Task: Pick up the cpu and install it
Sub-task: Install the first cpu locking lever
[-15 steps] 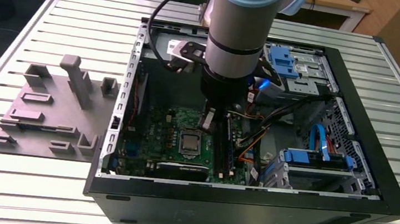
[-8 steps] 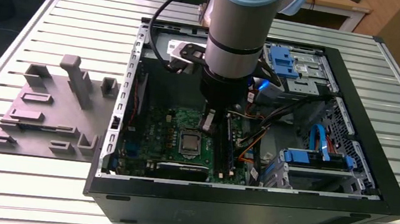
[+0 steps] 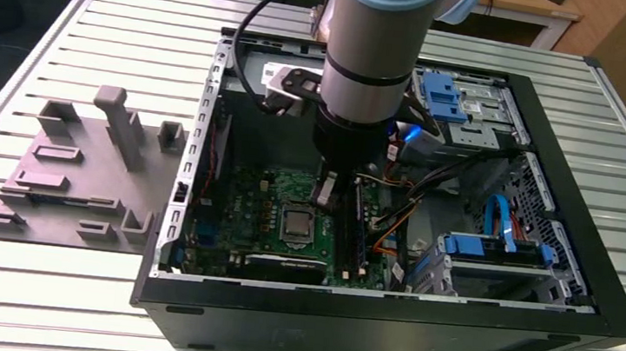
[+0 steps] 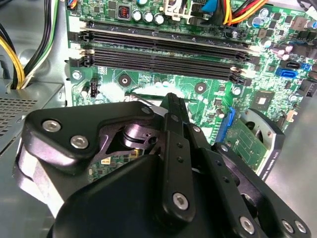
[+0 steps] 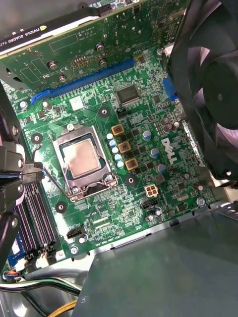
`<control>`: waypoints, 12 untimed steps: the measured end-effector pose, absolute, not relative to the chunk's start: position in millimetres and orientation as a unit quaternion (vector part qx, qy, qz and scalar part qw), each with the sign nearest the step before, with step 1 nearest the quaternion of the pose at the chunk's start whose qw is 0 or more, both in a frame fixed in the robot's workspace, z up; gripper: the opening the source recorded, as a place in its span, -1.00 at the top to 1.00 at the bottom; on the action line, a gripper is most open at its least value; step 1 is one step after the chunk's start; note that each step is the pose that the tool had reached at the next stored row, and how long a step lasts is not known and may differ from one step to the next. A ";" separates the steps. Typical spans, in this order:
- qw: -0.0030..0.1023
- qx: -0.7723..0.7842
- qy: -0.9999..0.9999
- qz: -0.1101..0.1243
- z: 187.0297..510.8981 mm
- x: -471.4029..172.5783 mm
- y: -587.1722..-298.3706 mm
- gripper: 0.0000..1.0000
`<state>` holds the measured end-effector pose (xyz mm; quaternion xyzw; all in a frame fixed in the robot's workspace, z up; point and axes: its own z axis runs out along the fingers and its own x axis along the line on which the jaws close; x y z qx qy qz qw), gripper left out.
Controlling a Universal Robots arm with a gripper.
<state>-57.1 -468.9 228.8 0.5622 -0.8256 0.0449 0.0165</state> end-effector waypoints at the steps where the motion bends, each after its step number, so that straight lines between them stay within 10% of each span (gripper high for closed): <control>1: 0.016 0.562 -0.826 0.045 228.6 -57.1 -469.0 0.80; 12: 0.016 0.562 -0.826 0.045 225.3 -57.6 -470.4 0.80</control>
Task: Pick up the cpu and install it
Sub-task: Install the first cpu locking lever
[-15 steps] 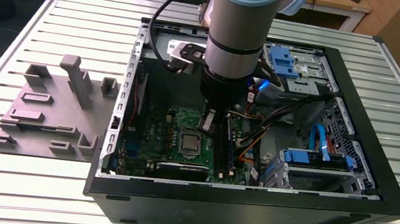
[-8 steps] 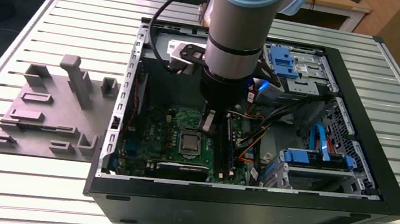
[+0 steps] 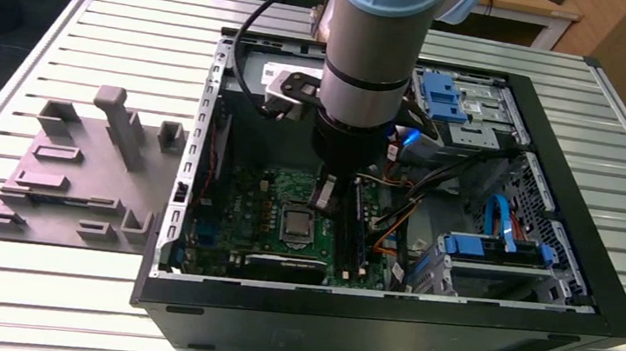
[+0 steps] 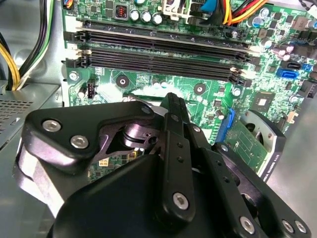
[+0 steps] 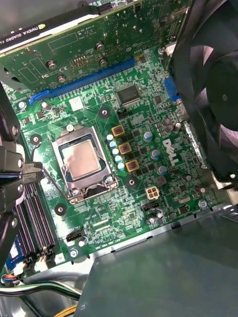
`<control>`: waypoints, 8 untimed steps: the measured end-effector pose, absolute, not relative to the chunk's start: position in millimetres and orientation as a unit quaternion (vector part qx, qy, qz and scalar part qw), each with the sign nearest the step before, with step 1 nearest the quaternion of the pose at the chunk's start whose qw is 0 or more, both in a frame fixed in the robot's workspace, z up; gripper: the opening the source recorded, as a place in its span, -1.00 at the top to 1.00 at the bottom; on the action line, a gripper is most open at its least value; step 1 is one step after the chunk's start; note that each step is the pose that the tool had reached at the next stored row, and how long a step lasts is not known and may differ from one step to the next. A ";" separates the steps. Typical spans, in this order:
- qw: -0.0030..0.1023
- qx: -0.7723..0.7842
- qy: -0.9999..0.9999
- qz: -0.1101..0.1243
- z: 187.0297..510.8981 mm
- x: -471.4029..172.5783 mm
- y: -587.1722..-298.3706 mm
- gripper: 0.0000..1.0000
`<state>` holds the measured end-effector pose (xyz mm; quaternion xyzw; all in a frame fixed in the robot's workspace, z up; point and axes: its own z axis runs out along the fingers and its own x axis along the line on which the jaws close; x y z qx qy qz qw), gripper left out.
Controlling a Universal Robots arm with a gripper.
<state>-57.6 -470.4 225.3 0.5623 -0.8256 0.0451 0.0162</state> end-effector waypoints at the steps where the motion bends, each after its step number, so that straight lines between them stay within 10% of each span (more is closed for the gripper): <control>1: 0.016 0.562 -0.826 0.045 225.2 -58.3 -470.5 0.80; 8: 0.014 0.562 -0.826 0.047 224.7 -64.6 -470.5 0.80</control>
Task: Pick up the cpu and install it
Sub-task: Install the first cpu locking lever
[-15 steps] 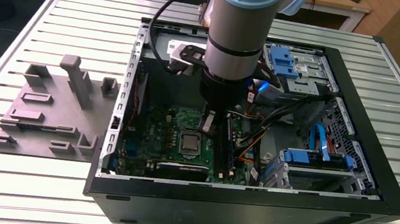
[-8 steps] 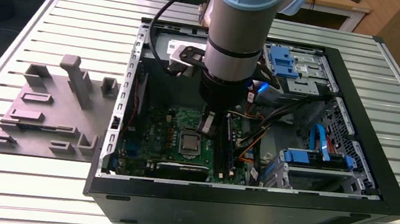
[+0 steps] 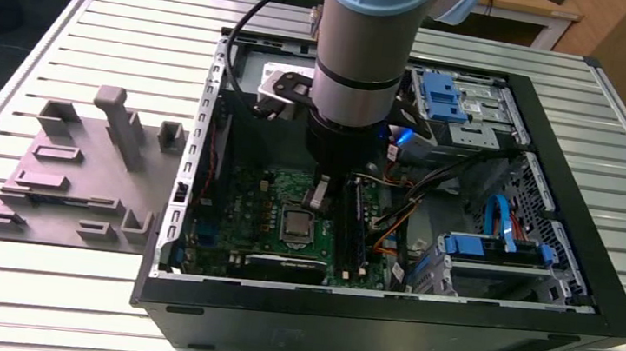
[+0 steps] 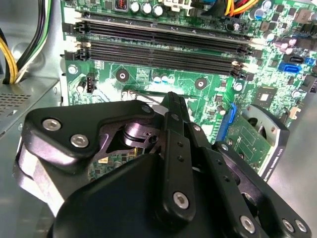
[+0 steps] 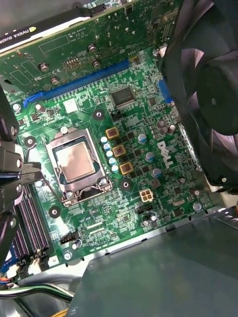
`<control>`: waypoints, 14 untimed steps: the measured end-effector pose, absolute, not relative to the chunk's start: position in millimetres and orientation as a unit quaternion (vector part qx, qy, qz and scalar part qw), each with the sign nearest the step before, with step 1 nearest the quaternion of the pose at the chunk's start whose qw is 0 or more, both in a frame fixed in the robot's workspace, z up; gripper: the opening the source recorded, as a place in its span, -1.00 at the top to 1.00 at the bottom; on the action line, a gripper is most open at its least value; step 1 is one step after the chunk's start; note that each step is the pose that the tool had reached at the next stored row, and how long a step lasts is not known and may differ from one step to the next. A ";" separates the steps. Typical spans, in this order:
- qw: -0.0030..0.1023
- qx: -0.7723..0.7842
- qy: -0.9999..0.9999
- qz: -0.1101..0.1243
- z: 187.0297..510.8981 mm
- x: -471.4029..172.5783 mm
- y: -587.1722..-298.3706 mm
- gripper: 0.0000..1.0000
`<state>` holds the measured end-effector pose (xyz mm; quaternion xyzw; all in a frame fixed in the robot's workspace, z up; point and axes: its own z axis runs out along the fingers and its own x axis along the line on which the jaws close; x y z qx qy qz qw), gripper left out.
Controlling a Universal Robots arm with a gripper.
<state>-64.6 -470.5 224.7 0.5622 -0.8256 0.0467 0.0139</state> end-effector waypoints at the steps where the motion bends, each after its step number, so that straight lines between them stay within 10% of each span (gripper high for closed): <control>1: 0.014 0.562 -0.826 0.047 224.6 -64.6 -470.6 0.80; 14: 0.013 0.544 -0.838 0.047 220.0 -68.7 -470.6 0.80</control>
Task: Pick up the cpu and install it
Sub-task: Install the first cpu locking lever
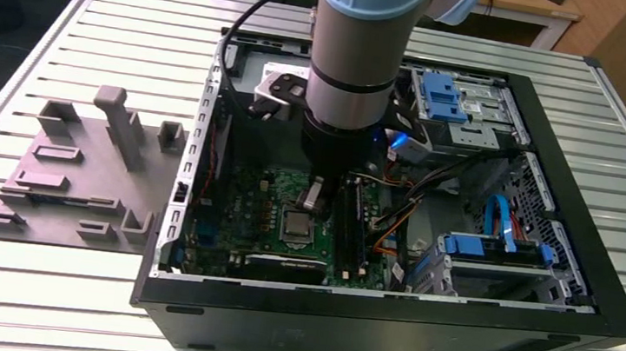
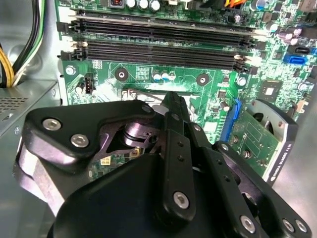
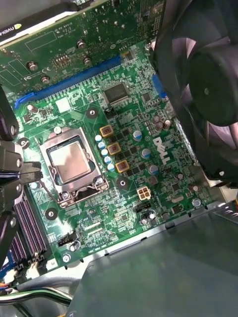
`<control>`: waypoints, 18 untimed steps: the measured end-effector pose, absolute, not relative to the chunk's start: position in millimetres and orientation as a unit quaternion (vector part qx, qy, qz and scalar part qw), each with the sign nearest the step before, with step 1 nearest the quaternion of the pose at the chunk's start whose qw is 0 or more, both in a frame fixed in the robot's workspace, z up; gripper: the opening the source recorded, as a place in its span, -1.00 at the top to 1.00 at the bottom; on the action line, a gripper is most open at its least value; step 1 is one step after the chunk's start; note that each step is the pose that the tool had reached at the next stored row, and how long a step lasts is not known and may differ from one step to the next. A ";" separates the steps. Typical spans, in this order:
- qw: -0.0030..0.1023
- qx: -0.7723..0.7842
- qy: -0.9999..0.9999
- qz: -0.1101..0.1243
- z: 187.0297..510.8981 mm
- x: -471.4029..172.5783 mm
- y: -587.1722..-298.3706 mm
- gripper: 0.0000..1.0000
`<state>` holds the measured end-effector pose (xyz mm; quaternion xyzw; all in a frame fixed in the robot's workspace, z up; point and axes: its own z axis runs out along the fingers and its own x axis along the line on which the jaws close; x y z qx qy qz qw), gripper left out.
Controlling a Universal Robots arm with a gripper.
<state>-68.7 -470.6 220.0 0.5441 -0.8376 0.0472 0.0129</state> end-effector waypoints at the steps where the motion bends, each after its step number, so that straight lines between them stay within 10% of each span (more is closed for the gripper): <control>1: 0.013 0.543 -0.838 0.047 219.4 -68.7 -470.6 0.80; 18: 0.014 0.519 -0.853 0.047 214.3 -69.5 -470.6 0.80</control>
